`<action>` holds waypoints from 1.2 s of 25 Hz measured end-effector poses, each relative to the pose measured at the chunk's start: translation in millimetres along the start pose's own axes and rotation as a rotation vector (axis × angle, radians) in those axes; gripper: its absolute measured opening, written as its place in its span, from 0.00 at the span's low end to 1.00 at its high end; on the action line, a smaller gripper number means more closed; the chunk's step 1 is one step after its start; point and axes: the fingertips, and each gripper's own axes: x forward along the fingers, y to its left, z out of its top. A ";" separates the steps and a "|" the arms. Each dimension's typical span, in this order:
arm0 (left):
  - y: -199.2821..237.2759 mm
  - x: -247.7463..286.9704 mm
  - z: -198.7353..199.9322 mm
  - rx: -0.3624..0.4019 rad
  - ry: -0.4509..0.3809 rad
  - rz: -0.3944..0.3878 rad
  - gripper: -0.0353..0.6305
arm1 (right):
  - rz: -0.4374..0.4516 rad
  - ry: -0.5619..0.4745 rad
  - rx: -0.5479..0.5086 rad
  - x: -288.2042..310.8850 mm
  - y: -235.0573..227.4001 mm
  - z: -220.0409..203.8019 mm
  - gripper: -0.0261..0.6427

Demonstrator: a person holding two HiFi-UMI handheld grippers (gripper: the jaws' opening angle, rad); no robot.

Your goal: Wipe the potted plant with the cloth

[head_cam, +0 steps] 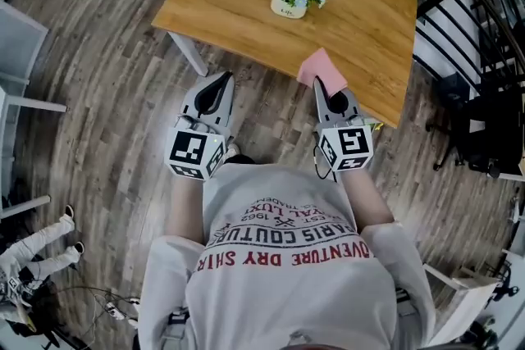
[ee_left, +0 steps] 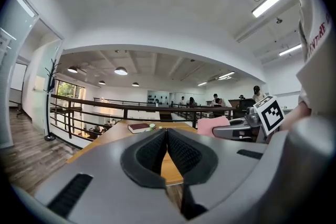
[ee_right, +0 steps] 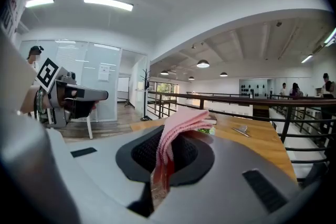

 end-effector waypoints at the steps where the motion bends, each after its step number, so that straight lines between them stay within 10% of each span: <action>1: 14.5 6.2 0.7 0.004 0.007 -0.025 0.08 | -0.026 0.007 0.007 13.0 2.6 4.0 0.09; 12: 111.9 73.2 -6.5 -0.017 0.097 -0.192 0.08 | -0.245 0.131 0.066 101.7 -4.0 6.6 0.09; 30: 109.1 259.8 -27.8 0.002 0.178 -0.295 0.08 | -0.374 0.217 0.048 170.8 -170.7 -14.5 0.09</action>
